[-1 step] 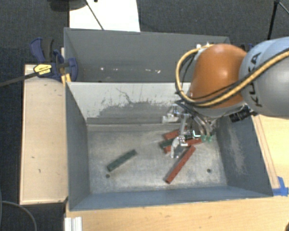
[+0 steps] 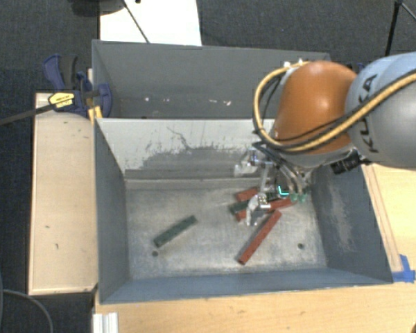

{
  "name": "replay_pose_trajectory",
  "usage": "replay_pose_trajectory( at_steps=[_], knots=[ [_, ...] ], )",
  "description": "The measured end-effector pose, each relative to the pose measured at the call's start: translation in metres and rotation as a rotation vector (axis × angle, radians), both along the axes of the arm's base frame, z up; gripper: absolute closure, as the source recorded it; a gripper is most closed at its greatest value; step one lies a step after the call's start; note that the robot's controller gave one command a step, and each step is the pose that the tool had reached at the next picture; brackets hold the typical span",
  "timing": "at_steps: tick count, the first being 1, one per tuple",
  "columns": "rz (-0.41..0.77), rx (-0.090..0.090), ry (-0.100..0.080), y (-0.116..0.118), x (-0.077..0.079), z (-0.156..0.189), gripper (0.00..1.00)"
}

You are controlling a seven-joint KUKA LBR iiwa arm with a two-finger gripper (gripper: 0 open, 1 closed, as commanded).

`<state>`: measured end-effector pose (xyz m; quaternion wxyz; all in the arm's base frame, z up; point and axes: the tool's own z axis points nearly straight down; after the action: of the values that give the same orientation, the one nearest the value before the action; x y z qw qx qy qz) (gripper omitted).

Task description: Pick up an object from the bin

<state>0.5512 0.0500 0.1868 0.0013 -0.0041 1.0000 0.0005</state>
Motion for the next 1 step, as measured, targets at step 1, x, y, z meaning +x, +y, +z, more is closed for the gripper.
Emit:
replay_pose_trajectory(
  at_steps=[1],
  knots=[
    [0.061,0.0,-0.006,-0.0097,0.0134,-0.038,0.0]
  ],
)
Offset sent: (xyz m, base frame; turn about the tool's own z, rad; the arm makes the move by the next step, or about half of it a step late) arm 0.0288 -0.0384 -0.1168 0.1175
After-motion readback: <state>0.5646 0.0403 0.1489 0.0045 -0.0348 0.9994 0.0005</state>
